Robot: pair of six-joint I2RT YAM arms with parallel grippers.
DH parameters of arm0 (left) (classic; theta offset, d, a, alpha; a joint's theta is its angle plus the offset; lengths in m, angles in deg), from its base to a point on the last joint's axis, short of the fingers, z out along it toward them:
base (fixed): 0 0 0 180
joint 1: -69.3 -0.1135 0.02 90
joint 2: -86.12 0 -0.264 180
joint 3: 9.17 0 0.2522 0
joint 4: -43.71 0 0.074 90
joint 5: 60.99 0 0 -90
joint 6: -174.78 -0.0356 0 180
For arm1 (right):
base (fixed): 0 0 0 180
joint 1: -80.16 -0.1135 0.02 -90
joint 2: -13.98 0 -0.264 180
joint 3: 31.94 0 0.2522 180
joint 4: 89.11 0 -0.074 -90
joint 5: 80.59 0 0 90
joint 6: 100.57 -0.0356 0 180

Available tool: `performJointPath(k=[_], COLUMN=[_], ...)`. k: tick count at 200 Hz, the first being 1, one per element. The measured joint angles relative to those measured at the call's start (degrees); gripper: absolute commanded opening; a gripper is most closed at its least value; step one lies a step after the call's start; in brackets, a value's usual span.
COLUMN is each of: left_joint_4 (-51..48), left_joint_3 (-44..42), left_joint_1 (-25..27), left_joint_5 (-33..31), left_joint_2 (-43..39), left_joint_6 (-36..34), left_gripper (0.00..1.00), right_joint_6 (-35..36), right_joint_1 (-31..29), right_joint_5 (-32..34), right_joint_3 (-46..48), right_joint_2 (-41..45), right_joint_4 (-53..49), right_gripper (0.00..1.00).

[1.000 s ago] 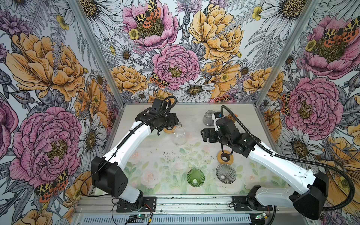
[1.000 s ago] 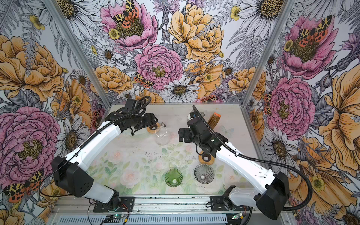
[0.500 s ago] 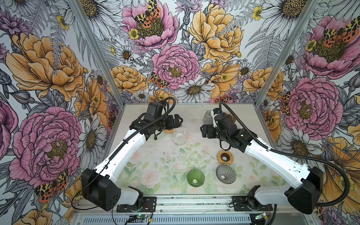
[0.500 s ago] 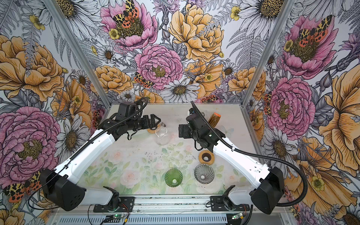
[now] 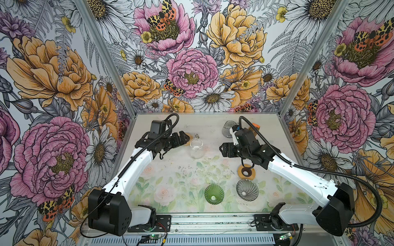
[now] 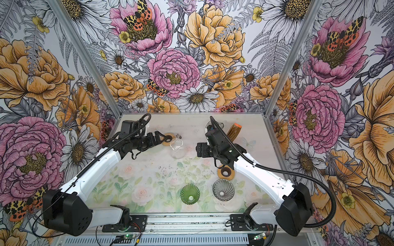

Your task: Place the coffee filter in the dripper

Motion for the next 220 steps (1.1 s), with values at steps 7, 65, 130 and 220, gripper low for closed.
performJointPath(k=[7, 65, 130, 220], left_joint_4=[0.4, 0.9, 1.3, 1.3], left_joint_3=[0.0, 2.4, 12.7, 19.9], left_joint_1=[-1.7, -7.1, -7.3, -7.1], left_joint_5=[0.6, 2.6, 2.6, 2.6], left_joint_2=[0.8, 10.5, 24.6, 36.5], left_joint_6=[0.4, 1.6, 1.5, -0.3], left_gripper=[0.99, 0.98, 0.94, 0.87], right_joint_6=[-0.2, -1.3, -1.9, -2.8], right_joint_1=[-0.2, -0.6, -0.6, -0.6], right_joint_5=[-0.3, -2.7, -3.6, -3.6], right_joint_3=[0.3, 2.8, 2.8, 2.8], right_joint_2=[-0.2, -0.6, -1.3, 0.2], right_joint_4=[0.4, 3.8, 4.7, 6.2], right_gripper=[0.83, 0.84, 0.9, 1.0])
